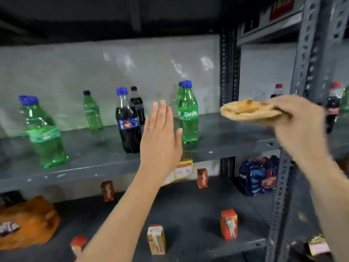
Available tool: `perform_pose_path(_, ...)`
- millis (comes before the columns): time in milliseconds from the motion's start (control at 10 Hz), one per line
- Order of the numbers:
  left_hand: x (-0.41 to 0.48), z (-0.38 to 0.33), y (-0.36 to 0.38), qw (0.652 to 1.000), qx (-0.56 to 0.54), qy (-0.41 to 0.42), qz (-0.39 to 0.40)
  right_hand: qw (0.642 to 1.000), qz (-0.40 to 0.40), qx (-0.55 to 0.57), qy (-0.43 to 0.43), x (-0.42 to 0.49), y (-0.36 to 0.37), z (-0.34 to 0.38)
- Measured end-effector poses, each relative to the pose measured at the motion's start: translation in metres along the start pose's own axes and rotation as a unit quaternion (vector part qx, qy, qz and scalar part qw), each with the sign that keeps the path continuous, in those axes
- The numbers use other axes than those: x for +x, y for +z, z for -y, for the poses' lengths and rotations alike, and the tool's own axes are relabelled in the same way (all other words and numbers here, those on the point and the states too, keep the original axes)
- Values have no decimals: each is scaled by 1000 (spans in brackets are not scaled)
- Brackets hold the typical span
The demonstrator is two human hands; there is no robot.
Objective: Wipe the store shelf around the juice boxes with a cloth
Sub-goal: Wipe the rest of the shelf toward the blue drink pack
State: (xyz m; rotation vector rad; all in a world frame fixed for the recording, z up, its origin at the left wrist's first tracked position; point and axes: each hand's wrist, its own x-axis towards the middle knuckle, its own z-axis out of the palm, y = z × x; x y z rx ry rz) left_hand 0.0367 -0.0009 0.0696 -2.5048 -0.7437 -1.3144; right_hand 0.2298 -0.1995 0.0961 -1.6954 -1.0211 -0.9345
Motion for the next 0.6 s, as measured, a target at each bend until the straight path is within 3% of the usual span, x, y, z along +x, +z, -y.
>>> perform_pose_path(100, 10, 7, 17, 994, 15, -34, 104, 980, 196, -24, -13, 21, 52, -1)
perform_pose_path(200, 8, 9, 31, 979, 21, -60, 196, 918, 393, -16, 43, 13, 69, -19)
perform_pose_path(300, 10, 9, 33, 949, 24, -93, 301, 922, 379, 43, 66, 4, 63, -26)
perform_pose_path(400, 14, 6, 28, 934, 14, -102, 342, 924, 371, 65, 67, 1, 56, -27)
perform_pose_path(600, 18, 1, 22, 929, 10, -132, 345, 928, 370, -9, -46, -12, 55, -17)
